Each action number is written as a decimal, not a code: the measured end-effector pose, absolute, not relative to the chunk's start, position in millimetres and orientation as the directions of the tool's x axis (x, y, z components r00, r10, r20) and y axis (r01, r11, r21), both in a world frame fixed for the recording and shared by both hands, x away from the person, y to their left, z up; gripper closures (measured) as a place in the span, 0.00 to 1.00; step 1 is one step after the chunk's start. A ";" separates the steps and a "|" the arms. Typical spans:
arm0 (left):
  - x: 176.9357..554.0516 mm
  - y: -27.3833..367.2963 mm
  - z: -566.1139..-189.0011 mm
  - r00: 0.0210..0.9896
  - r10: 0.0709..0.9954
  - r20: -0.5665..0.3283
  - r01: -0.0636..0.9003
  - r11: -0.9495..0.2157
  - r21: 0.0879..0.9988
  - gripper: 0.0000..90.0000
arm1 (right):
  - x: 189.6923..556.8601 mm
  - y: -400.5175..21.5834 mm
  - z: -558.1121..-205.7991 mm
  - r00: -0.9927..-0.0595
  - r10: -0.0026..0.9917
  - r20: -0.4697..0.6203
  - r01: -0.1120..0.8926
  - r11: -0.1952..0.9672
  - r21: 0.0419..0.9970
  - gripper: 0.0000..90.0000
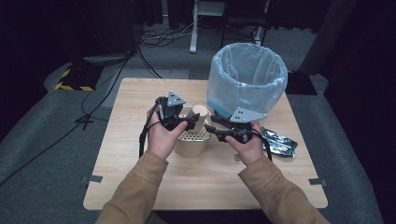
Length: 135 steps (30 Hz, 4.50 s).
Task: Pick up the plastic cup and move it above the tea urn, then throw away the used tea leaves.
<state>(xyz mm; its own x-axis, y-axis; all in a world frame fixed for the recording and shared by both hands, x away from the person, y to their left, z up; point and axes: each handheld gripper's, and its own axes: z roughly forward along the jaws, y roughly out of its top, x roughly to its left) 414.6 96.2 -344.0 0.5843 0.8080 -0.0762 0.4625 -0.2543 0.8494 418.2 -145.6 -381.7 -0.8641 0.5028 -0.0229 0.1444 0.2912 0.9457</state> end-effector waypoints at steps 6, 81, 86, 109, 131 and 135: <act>413.0 105.1 -341.3 0.578 0.813 -0.066 0.456 -0.255 0.852 0.30 | 422.1 -142.3 -379.5 -0.853 0.522 0.004 0.165 0.263 0.951 0.41; 335.3 199.0 -373.6 0.514 0.851 -0.108 0.465 -0.171 0.869 0.23 | 453.9 -102.8 -318.3 -0.874 0.484 0.047 0.166 0.206 0.964 0.37; 336.6 199.4 -374.6 0.514 0.850 -0.117 0.468 -0.163 0.869 0.23 | 456.1 -100.9 -324.1 -0.870 0.489 0.066 0.187 0.202 0.962 0.37; 330.5 212.1 -377.9 0.489 0.864 -0.123 0.478 -0.147 0.866 0.23 | 456.0 -149.6 -241.0 -0.839 0.538 0.076 0.133 0.067 0.989 0.37; 319.3 233.8 -380.9 0.440 0.889 -0.126 0.481 -0.114 0.869 0.23 | 496.2 -252.7 -191.3 -0.660 0.750 0.045 0.117 0.044 0.992 0.37; 318.6 234.8 -383.1 0.439 0.888 -0.135 0.488 -0.110 0.866 0.23 | 504.5 -263.3 -193.9 -0.625 0.779 0.042 0.137 0.056 0.989 0.37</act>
<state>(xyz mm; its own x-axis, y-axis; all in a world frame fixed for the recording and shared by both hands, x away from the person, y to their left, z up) 318.6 234.8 -383.1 0.4391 0.8883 -0.1345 0.4883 -0.1102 0.8657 504.5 -263.3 -193.9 -0.6252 0.7793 0.0422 0.1368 0.0562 0.9890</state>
